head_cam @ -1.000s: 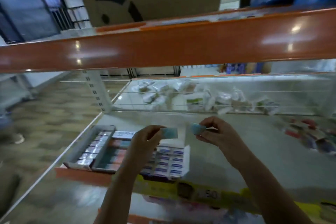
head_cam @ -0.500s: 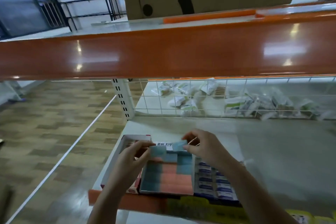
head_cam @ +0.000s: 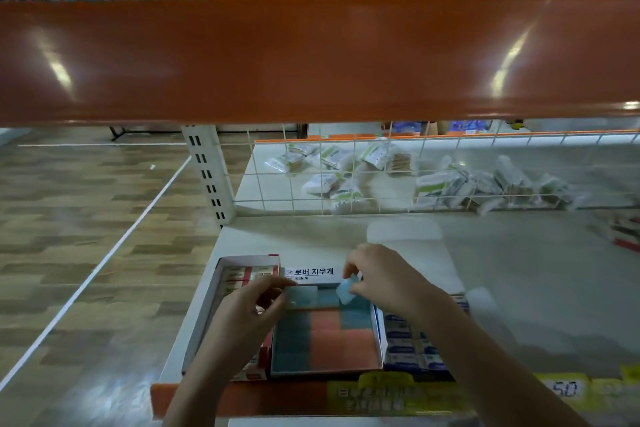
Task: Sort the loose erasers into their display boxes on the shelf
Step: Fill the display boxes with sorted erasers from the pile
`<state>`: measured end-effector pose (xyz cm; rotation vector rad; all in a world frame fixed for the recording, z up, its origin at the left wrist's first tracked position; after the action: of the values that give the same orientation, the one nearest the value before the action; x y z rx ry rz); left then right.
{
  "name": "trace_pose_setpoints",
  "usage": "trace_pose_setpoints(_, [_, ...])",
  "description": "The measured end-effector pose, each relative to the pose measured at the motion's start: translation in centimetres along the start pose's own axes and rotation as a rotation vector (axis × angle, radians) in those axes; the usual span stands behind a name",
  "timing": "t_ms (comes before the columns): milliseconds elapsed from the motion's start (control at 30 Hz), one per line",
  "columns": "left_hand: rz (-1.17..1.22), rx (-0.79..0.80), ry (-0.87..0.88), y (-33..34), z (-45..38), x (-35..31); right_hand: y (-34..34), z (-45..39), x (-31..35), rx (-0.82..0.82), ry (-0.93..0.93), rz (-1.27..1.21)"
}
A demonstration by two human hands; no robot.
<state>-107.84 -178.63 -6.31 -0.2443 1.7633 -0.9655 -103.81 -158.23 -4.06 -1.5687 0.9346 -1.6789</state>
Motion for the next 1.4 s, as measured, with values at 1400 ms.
trace_pose_setpoints(1400, [-0.771, 0.076, 0.142, 2.2, -0.3, -1.2, 3.0, 5.7, 3.2, 0.157, -0.272, 0.076])
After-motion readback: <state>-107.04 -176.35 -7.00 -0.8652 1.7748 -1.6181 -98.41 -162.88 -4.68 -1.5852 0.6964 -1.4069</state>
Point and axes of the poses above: each hand's wrist, its own z-axis away from the middle knuckle, its own y-axis out of the palm, x = y × z, the point moved 2 cm from there along -z, towards the middle knuckle, and after that the axes turned 10 degrees about -z, right-handed, at the moved point
